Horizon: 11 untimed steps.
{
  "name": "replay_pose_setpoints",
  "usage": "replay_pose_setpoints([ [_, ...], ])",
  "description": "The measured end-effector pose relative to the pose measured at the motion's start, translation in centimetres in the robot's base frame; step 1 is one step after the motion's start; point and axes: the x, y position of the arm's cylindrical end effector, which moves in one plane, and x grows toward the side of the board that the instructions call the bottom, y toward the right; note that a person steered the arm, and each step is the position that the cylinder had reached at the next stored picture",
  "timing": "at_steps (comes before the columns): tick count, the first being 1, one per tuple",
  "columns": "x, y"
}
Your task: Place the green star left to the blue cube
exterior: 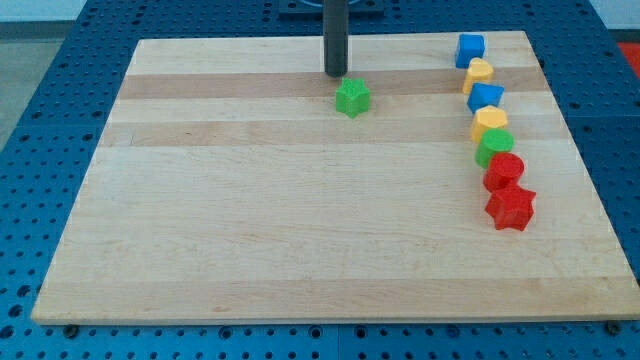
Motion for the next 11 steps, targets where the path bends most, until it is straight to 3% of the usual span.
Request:
replay_pose_setpoints([
  [1,2.3,-6.0],
  [2,9.1,-8.8],
  [3,10.3,-2.5],
  [5,1.4,6.5],
  [6,1.2,5.5],
  [7,7.4,3.4],
  [8,9.3,7.9],
  [10,4.5,8.9],
  [11,4.0,8.9],
])
